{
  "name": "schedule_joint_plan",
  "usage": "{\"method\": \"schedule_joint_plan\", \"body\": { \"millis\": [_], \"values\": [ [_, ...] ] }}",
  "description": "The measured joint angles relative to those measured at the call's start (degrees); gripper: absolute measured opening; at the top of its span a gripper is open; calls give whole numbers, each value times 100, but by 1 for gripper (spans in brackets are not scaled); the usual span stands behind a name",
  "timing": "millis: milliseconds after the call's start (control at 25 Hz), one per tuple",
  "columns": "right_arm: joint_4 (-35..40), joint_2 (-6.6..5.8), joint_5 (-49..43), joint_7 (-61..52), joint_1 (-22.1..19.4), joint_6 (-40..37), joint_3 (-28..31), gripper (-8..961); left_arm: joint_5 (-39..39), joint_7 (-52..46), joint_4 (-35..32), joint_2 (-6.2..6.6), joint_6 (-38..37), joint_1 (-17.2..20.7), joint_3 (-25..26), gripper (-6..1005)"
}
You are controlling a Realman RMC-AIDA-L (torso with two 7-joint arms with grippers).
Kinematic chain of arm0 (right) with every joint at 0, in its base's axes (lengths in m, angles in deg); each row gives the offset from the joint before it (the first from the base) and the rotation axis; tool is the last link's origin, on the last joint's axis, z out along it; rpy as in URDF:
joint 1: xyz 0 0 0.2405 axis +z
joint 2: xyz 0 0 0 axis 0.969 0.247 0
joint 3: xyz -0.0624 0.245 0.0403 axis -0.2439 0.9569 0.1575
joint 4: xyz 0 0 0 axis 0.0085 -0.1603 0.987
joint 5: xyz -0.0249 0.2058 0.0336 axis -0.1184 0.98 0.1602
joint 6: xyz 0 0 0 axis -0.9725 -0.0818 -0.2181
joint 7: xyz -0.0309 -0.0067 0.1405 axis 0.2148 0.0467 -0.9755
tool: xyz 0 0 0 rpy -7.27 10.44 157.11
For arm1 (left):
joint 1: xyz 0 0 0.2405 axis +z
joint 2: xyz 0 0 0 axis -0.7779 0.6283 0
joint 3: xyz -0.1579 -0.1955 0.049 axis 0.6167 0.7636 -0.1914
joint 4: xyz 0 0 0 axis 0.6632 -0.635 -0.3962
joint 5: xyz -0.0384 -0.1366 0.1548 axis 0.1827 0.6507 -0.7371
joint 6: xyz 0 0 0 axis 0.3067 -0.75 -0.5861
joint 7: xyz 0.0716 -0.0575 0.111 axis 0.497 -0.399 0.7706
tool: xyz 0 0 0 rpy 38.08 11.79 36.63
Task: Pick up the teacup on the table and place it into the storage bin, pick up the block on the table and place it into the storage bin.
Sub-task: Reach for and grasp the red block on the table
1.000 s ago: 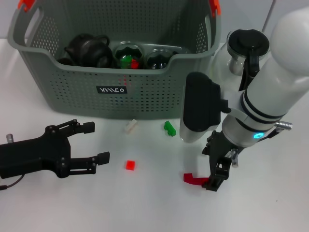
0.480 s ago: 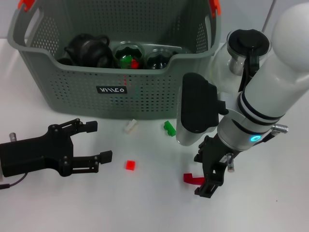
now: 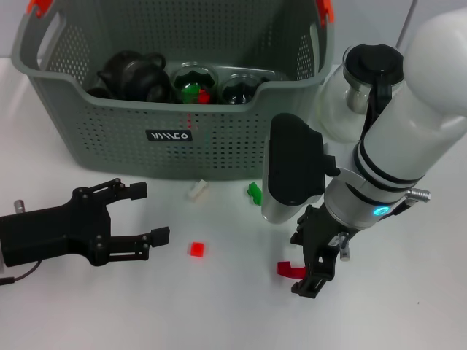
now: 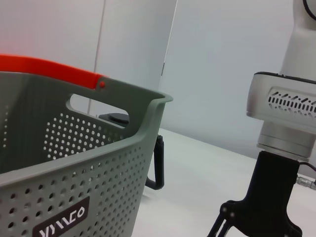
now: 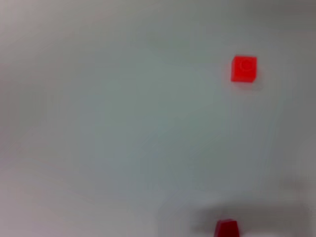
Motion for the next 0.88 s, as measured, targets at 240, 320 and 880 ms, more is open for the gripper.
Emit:
{"method": "schedule_joint_plan", "body": {
  "millis": [240, 320, 880],
  "values": [
    [-14, 2, 27, 3, 34, 6, 0, 833, 0, 1, -2, 6, 37, 0, 0, 936],
    [-32, 3, 29, 1, 41, 3, -32, 760, 0, 2, -5, 9, 71, 0, 0, 936],
    [-65, 11, 35, -18, 50, 153, -256, 570, 0, 2, -9, 9, 112, 0, -1, 936]
  ]
}}
